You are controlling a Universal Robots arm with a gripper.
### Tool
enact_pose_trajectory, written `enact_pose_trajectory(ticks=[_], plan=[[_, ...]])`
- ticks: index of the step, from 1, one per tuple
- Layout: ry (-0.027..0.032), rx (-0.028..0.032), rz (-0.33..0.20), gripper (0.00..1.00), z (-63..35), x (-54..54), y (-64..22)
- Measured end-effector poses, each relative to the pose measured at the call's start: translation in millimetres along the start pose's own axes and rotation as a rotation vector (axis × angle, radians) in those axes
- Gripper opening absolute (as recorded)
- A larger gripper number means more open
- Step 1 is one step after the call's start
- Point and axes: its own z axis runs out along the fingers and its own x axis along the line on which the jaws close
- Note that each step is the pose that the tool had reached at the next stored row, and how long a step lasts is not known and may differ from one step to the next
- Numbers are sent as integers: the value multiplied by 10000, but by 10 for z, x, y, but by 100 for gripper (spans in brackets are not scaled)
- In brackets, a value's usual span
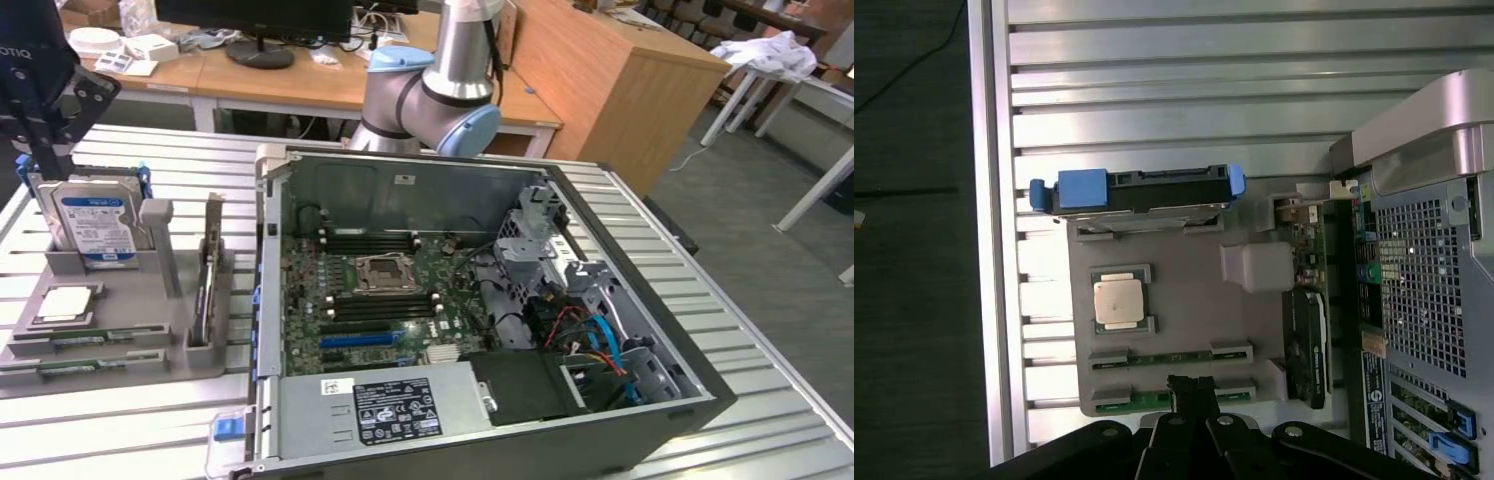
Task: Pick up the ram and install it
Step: 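Reach for the ram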
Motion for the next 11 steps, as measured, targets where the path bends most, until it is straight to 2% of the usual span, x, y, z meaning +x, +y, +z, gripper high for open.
enact_pose_trajectory(ticks=[5, 11], plan=[[-1, 0, 0, 11, -1, -1, -21], [0, 0, 0, 11, -6, -12, -155]])
